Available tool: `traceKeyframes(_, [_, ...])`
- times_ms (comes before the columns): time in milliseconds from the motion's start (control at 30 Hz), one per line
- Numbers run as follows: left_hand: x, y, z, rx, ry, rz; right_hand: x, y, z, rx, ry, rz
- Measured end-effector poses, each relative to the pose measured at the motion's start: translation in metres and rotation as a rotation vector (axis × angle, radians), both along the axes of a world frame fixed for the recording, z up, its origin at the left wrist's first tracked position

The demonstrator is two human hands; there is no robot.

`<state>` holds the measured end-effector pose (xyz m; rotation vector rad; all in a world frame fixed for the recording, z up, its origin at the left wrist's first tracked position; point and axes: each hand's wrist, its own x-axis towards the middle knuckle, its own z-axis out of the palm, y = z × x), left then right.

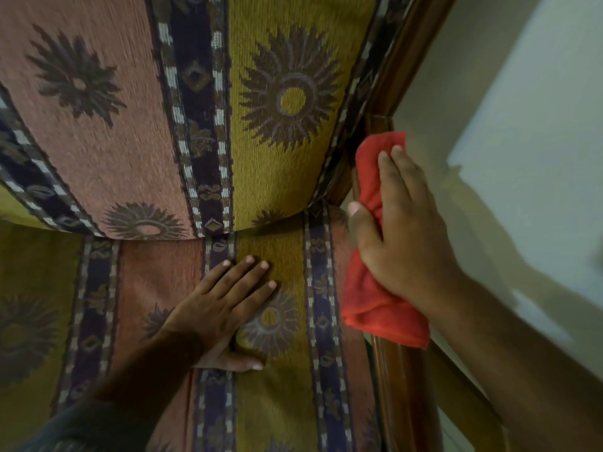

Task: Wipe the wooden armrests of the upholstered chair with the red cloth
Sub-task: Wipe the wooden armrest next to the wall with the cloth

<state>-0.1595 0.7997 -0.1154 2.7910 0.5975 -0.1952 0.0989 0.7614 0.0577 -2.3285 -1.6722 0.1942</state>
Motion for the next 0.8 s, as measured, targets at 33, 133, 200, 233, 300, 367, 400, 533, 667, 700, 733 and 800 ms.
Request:
traceKeyframes(33, [0.000,0.000,0.000,0.000,-0.001,0.000,0.000,0.002,0.001,0.004,0.003,-0.003])
traceKeyframes(133, [-0.002,0.000,-0.002,0.000,-0.002,-0.005,0.006,0.028,0.004,-0.019,-0.039,-0.004])
traceKeyframes(200, [-0.002,0.000,-0.003,0.001,-0.004,-0.006,0.009,0.043,0.006,-0.024,-0.092,0.002])
traceKeyframes(233, [-0.001,0.000,-0.003,0.002,-0.007,-0.004,0.009,0.044,0.006,-0.033,-0.137,0.007])
traceKeyframes(300, [-0.001,-0.001,-0.001,0.001,-0.015,0.000,0.005,0.041,0.004,-0.049,-0.269,0.031])
traceKeyframes(367, [-0.001,-0.001,0.000,0.001,-0.015,-0.005,0.001,0.039,0.004,-0.061,-0.393,0.080])
traceKeyframes(400, [-0.001,0.000,0.000,0.001,-0.012,-0.009,0.000,0.040,0.004,-0.073,-0.419,0.102])
traceKeyframes(533, [-0.002,0.000,-0.001,0.024,-0.017,-0.005,0.003,0.048,0.005,-0.100,-0.347,0.127])
traceKeyframes(667, [-0.002,-0.001,0.000,0.028,-0.022,-0.016,0.004,0.031,0.007,-0.126,-0.279,0.132])
traceKeyframes(700, [-0.002,0.000,0.001,0.031,-0.024,-0.016,0.004,0.026,0.008,-0.129,-0.255,0.143])
traceKeyframes(733, [-0.002,0.000,0.001,0.034,-0.027,-0.015,0.004,0.022,0.010,-0.126,-0.225,0.151])
traceKeyframes(800, [-0.003,0.000,-0.001,0.038,-0.033,-0.012,0.005,0.027,0.014,-0.117,-0.199,0.151])
